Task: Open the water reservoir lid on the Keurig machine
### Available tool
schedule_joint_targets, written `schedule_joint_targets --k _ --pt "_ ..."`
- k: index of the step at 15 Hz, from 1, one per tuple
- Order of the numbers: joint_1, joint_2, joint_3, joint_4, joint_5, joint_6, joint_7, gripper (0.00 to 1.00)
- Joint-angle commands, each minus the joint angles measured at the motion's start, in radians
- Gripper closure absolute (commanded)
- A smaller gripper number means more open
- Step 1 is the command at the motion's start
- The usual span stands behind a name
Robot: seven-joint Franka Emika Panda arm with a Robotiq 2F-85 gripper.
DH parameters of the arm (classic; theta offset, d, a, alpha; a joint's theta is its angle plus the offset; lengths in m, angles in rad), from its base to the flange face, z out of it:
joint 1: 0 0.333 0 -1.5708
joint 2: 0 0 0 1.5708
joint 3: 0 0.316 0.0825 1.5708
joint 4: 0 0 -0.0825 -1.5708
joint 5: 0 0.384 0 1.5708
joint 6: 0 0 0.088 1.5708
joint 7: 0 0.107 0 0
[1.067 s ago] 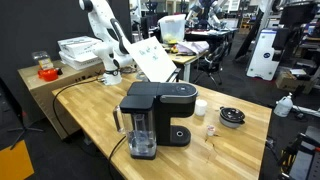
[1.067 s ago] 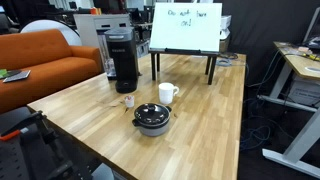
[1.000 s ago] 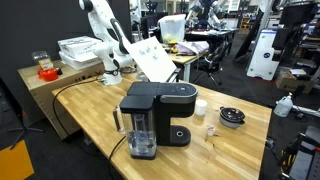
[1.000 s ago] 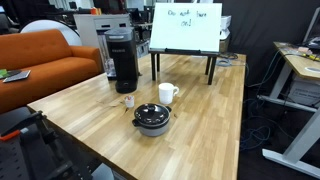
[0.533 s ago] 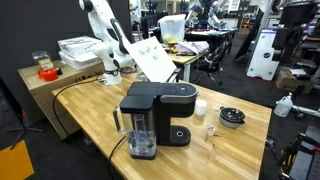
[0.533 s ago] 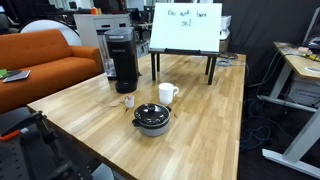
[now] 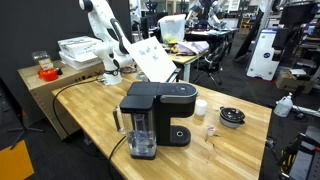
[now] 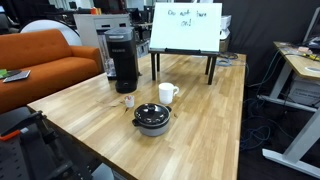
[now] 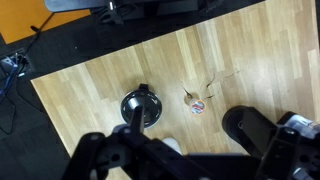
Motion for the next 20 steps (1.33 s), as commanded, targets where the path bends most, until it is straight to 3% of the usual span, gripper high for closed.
schedule_joint_targets --k 1,6,15,16,20 --pt "-0.012 0.001 0.01 0.002 0.005 -0.002 -0.005 0.0" --pt "-0.008 -0.003 0.002 0.001 0.028 0.009 -0.008 0.0" --pt "0.029 0.023 -0.06 0.003 0.331 0.143 -0.151 0.0" --pt "0.005 0.008 -0.035 0.004 0.283 0.105 -0.11 0.0" --pt "0.012 0.023 -0.04 0.004 0.311 0.128 -0.129 0.0"
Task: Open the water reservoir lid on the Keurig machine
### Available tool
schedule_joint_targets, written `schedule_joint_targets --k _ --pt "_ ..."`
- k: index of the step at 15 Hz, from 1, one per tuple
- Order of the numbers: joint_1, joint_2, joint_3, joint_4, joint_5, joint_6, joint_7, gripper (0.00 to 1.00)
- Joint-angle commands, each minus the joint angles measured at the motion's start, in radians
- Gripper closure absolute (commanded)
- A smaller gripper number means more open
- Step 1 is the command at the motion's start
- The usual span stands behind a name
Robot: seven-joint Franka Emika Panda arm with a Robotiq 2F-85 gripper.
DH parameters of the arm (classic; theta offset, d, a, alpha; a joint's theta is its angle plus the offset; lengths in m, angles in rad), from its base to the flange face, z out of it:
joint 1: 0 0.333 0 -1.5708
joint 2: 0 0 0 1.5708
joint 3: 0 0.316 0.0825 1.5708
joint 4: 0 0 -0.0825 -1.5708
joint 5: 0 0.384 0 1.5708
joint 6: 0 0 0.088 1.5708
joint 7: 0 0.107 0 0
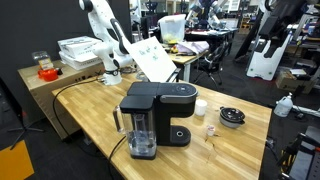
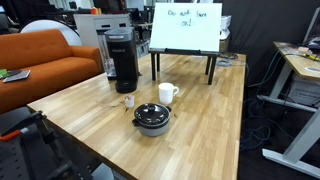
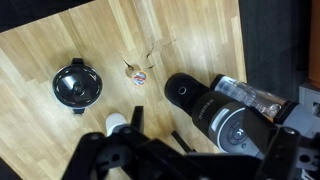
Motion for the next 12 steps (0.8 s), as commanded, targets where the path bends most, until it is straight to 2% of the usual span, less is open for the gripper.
schedule_joint_targets --k 1,4,6,12 --pt "-0.005 0.001 0.004 0.002 0.002 -0.003 -0.002 0.0" --pt "-0.005 0.001 0.004 0.002 0.002 -0.003 -0.002 0.0" --pt "0.013 -0.006 -0.013 -0.012 0.057 0.021 -0.03 0.0" --pt "0.097 0.021 -0.052 -0.042 0.389 0.021 -0.228 0.0"
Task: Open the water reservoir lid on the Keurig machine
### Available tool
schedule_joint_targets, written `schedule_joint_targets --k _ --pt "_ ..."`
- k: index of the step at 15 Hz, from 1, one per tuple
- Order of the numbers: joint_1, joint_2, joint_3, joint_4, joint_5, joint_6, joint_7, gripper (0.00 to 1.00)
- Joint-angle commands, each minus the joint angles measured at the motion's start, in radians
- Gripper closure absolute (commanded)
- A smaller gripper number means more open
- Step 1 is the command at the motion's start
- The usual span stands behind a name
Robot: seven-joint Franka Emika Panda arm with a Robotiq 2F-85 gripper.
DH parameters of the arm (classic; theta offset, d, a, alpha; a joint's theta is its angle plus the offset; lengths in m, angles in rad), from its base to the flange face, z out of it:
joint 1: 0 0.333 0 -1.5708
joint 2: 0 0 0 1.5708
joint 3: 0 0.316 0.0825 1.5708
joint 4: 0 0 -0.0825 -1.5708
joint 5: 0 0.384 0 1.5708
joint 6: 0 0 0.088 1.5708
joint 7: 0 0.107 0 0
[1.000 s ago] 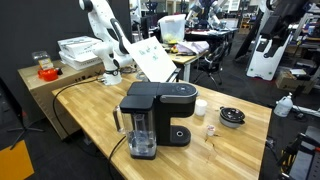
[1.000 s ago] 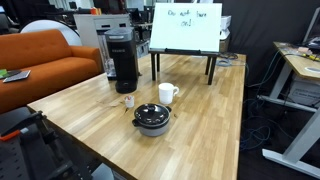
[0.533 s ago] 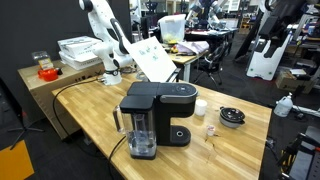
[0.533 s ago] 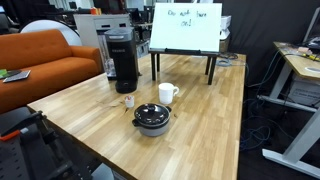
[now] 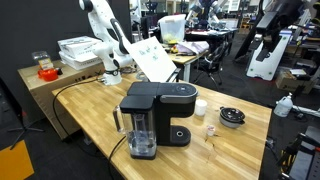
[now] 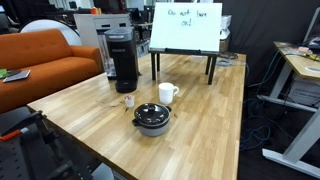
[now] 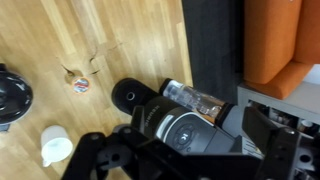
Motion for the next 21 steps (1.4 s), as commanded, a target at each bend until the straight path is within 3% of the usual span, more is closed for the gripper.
schedule_joint_targets --k 1,3,4,13,21 --pt "0.035 0.024 -0.034 -0.02 0.173 0.023 -0.138 0.0" --pt "0.028 0.059 -0.036 -0.017 0.26 0.024 -0.211 0.0" --pt "-0.004 0.035 0.001 -0.018 0.202 -0.003 -0.152 0.0" --pt "-0.007 0.041 0.006 -0.021 0.223 0.013 -0.169 0.0" --pt "-0.004 0.158 -0.01 -0.033 0.476 0.061 -0.316 0.0"
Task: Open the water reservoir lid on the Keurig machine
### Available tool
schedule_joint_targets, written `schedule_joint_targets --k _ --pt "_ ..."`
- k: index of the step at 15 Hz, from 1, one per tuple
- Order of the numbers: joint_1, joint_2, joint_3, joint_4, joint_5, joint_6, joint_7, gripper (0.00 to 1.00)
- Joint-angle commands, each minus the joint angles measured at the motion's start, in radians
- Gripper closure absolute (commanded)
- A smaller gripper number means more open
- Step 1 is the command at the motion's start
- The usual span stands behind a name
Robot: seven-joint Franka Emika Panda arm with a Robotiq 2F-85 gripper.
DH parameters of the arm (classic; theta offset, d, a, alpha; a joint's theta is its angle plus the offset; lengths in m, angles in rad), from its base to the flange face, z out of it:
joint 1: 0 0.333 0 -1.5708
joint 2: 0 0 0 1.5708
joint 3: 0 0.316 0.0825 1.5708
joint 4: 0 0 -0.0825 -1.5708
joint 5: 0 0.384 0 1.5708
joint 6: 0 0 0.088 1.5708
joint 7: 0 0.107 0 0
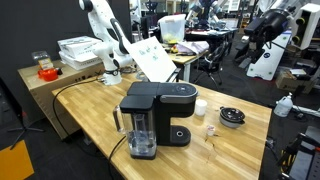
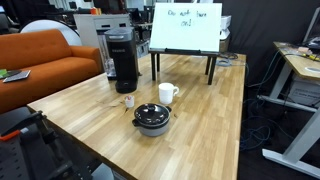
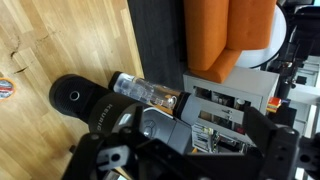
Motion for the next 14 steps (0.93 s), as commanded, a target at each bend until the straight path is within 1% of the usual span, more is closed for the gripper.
schedule_joint_targets --k 1,3,5,6,7,14 --pt "-0.025 0.065 0.003 -0.002 0.167 0.035 -0.07 0.0" --pt "-0.04 0.106 0.009 0.006 0.266 0.042 -0.11 0.0" --pt "-0.058 0.137 0.023 0.015 0.319 0.043 -0.15 0.0" --pt "-0.067 0.145 0.035 0.013 0.314 0.064 -0.17 0.0" --pt "-0.075 0.128 0.037 0.002 0.289 0.033 -0.139 0.0" --pt "-0.081 0.134 0.047 0.002 0.288 0.034 -0.143 0.0"
